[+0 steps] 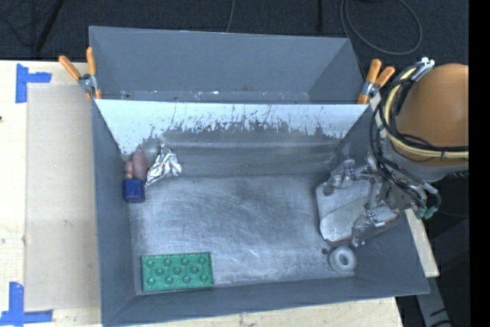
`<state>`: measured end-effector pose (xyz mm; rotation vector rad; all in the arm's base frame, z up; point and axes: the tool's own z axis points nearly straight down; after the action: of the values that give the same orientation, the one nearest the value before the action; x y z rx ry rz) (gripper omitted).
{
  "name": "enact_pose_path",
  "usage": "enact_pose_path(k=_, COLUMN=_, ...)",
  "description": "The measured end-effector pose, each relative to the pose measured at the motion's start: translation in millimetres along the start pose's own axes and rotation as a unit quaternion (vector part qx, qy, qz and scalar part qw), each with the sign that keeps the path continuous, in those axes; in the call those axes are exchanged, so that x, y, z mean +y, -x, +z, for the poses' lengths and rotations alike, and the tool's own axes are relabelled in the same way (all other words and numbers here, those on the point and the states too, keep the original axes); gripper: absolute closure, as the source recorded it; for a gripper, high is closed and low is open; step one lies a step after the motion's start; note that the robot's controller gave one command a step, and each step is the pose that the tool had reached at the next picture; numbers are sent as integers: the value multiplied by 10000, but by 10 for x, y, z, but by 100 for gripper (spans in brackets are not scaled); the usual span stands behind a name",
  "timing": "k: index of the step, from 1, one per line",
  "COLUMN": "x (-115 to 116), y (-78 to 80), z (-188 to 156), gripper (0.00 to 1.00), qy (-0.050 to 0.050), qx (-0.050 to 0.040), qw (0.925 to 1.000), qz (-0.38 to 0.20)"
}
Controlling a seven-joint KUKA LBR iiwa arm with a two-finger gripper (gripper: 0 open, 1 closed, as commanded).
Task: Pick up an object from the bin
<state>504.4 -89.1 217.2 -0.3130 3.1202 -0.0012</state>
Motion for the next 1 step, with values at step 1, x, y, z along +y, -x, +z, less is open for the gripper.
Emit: enact_pose_path(k=1, x=-79, y=-307, z=851, gripper=0, qy=30, qx=65, qw=9974, qz=-715)
